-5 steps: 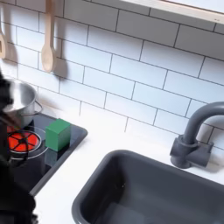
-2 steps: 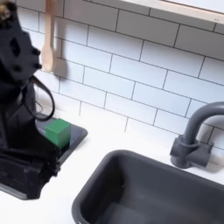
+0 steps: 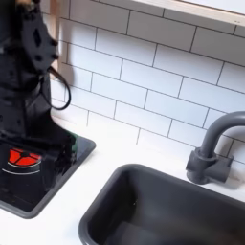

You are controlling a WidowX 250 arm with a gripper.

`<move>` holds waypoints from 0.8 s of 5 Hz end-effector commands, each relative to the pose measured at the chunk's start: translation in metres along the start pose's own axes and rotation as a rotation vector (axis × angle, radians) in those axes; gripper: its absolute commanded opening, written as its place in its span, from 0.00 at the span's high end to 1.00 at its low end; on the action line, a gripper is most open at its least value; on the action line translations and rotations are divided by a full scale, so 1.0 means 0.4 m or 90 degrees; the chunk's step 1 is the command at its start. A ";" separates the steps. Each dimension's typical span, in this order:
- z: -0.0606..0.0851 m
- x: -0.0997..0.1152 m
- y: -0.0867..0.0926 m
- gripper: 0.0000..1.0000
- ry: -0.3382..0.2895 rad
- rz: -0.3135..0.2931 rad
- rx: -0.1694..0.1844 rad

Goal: Reach green block

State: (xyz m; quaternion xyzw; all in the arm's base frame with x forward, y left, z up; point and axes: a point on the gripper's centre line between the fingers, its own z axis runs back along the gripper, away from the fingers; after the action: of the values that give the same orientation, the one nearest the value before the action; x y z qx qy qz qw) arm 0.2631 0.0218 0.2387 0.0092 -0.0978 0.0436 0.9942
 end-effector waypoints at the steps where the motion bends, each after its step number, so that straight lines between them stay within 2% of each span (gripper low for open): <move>1: -0.040 0.105 0.026 0.00 -0.007 0.004 0.007; 4: -0.083 0.201 0.040 0.00 -0.015 0.005 0.016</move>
State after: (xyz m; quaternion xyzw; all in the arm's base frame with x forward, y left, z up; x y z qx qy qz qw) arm 0.3463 0.0455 0.2227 0.0214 -0.1090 0.0484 0.9926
